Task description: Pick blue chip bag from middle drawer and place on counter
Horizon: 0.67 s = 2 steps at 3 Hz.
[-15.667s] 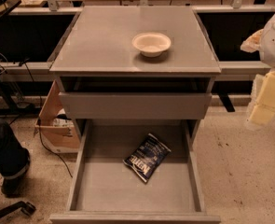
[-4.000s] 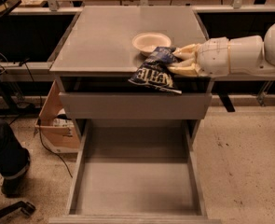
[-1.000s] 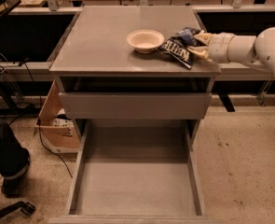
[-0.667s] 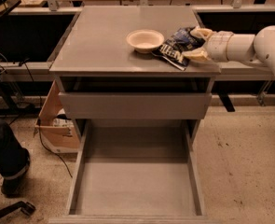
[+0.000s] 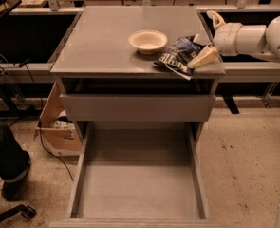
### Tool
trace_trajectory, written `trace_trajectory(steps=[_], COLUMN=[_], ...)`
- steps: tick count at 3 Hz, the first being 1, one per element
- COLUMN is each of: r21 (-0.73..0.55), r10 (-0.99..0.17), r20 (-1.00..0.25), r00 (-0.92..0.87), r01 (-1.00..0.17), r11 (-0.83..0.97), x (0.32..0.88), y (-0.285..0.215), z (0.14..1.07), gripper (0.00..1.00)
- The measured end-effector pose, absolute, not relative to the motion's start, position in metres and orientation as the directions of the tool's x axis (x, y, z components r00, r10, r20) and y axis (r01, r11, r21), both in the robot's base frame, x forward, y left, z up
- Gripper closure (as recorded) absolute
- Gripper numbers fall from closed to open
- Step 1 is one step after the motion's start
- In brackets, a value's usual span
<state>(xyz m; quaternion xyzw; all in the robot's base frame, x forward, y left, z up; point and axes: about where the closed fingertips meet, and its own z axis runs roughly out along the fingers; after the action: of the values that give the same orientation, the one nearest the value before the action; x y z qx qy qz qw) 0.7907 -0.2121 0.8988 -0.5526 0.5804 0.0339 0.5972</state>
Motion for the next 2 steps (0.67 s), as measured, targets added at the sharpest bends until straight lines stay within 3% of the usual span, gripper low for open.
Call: trace_trajectory(steps=[1,2], r21=[-0.579,-0.558], r10=[-0.555,-0.528], r20=[-0.77,-0.789], r00=[0.314,0.315], r01=[-0.71,-0.727], r11=[0.401,0.401], x=[0.775,0.742], y=[-0.233,-0.265], z=[0.922,0.964], gripper=[0.18,0.5])
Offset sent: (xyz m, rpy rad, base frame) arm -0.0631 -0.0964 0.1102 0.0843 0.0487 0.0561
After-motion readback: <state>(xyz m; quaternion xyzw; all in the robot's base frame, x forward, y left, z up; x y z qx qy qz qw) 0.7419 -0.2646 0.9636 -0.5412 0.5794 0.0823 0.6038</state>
